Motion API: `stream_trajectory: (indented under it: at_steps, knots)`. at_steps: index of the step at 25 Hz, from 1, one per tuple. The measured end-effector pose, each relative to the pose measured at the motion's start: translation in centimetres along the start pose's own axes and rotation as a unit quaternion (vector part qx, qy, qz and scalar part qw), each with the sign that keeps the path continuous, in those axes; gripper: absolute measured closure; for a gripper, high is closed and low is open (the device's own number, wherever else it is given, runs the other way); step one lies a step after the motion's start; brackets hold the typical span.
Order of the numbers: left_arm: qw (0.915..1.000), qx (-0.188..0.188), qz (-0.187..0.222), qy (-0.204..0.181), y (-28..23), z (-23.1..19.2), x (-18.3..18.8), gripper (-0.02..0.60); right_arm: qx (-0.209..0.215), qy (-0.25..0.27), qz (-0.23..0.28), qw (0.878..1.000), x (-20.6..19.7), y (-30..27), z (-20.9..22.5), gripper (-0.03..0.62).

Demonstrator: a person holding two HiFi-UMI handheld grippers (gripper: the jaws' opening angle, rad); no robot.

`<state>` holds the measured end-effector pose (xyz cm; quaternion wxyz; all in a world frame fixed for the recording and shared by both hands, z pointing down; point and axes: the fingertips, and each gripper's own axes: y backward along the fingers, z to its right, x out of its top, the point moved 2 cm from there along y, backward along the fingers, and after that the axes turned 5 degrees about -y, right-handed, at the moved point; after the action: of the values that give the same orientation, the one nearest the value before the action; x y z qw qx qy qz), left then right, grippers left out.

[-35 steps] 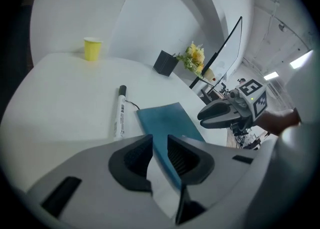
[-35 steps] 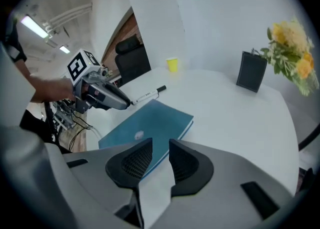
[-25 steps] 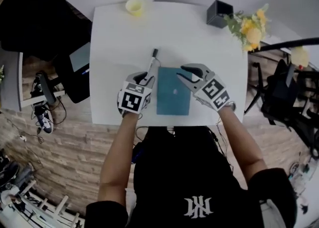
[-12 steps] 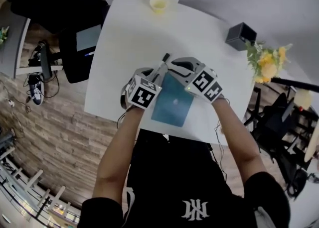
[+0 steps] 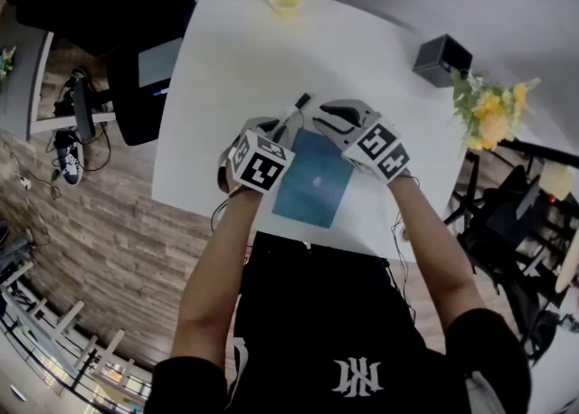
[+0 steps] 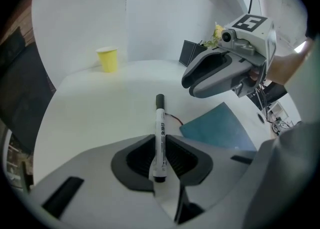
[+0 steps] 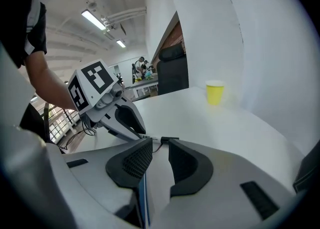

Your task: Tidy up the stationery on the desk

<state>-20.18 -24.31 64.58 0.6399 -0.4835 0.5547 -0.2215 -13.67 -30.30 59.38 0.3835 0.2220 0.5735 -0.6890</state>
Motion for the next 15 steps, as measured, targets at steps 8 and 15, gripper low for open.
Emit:
stream_trajectory:
  at_steps: [8,15]
  knots:
    - [0.9994,-0.028,0.017,0.012,1.2,0.6,1.2,0.514,-0.042,-0.030,0.021,0.998,-0.3,2.4,0.8,0.473]
    - [0.9978,-0.061,0.026,0.006,3.0,2.3,1.6,0.514,-0.091,-0.056,0.041,0.993,-1.3,5.2,-0.7,0.473]
